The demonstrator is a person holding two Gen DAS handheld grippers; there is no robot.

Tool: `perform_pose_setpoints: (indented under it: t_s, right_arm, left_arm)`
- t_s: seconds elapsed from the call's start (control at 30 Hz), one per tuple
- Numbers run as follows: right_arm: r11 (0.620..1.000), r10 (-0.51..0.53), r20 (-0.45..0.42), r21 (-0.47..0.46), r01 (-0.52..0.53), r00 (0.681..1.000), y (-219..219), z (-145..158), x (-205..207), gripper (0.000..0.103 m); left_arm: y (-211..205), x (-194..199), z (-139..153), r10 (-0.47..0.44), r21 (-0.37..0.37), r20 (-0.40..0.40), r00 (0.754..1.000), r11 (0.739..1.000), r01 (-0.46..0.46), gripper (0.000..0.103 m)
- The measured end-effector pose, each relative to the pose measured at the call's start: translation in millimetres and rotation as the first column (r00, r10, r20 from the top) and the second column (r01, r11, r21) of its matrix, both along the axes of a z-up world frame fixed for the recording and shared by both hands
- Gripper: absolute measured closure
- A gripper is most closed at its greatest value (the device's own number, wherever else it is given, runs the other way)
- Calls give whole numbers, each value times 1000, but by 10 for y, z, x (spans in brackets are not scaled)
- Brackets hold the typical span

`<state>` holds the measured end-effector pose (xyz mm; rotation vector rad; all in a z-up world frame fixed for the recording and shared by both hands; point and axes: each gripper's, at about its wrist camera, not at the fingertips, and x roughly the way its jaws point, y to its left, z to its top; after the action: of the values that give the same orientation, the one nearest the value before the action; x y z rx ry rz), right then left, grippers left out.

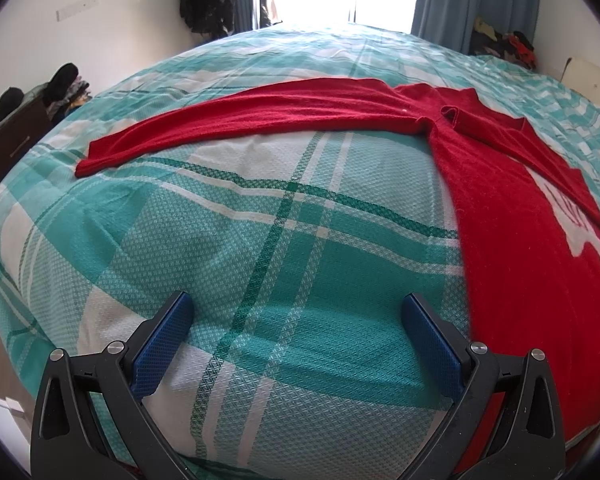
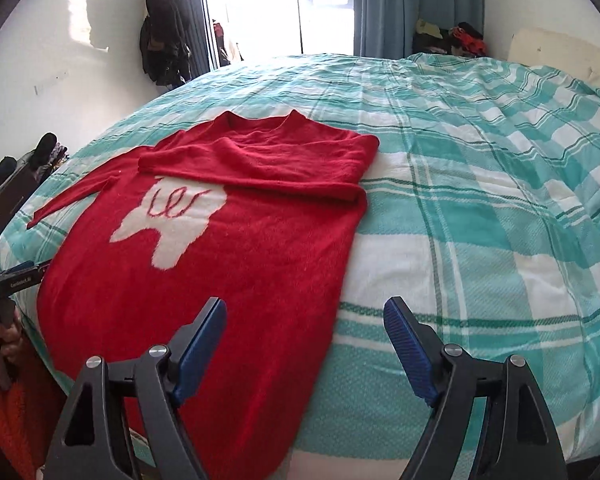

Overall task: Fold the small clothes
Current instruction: 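Move the left gripper toward the other sweater sleeve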

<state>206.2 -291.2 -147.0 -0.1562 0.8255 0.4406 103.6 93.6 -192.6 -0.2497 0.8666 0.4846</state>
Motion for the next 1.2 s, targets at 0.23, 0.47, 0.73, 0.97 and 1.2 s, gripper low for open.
perform_pose_setpoints:
  t_s: [0.23,0.47,0.73,0.97,1.2]
  right_arm:
    - [992,-120,-44,29,121,992,-263,-212,-126,23]
    - [975,-213,-37,49,215,976,-492,-249,-21,23]
    - [962,-248,-95,90,256,964,-601,-389,30,14]
    - [959,-252,-111,100,264,961,-618,-432,29,11]
    - [958,-251,-120,114,264,961,-643,-453,26,10]
  left_arm:
    - [-4,0,-1,2,3,-1,1000,1000,-2,1]
    - [-8,5,0,3,8,-3,1000,1000,-3,1]
    - [-13,5,0,4,10,-4,1000,1000,-4,1]
    - [-14,4,1,4,9,-5,1000,1000,-4,1]
    - [7,-18,15,-2,-9,-2,1000,1000,2,1]
